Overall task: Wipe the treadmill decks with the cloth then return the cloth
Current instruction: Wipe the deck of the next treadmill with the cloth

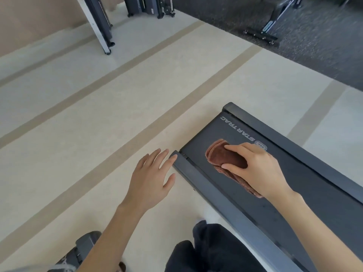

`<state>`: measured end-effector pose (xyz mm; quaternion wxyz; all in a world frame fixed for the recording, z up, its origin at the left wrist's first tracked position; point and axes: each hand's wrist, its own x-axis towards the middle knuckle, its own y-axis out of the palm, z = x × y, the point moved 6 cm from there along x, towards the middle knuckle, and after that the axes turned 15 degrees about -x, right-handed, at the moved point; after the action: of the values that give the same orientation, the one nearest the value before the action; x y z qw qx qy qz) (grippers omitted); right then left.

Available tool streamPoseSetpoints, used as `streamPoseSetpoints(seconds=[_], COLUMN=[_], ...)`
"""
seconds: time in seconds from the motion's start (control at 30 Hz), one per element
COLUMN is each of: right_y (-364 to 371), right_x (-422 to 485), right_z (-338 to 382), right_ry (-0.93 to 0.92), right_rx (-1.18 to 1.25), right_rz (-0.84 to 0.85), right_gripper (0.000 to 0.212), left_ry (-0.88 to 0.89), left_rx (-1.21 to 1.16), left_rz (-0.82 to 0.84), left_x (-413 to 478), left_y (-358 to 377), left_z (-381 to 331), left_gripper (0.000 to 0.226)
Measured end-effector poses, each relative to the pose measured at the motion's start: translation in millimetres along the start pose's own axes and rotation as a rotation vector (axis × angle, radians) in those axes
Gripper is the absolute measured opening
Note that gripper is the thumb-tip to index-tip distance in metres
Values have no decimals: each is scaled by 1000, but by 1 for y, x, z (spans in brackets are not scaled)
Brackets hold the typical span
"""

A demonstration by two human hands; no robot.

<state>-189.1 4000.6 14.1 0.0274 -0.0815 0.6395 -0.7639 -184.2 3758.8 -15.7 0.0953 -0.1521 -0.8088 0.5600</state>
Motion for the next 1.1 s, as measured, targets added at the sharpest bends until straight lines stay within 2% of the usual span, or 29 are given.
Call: streamPoseSetpoints(seconds=[0.3,0.53,0.73,0.93,1.1], right_y=[14,48,81,128,203], right_x=[59,110,161,197,213], right_z=[-11,10,34,33,4], right_ry=[101,270,432,491,534], right_rx=[-53,-79,-67,-133,-91], right_rz=[41,-6,37,69,96], right_gripper=[43,42,45,49,50], left_ry=[151,223,350,413,402], left_rx=[-52,-81,-84,-69,-86], left_rz=[130,226,335,463,505], left_x=[100,168,227,273,296], left_y=[3,-3,-4,43,119], left_z=[22,87,150,192,224], left_gripper=[46,51,49,52,52])
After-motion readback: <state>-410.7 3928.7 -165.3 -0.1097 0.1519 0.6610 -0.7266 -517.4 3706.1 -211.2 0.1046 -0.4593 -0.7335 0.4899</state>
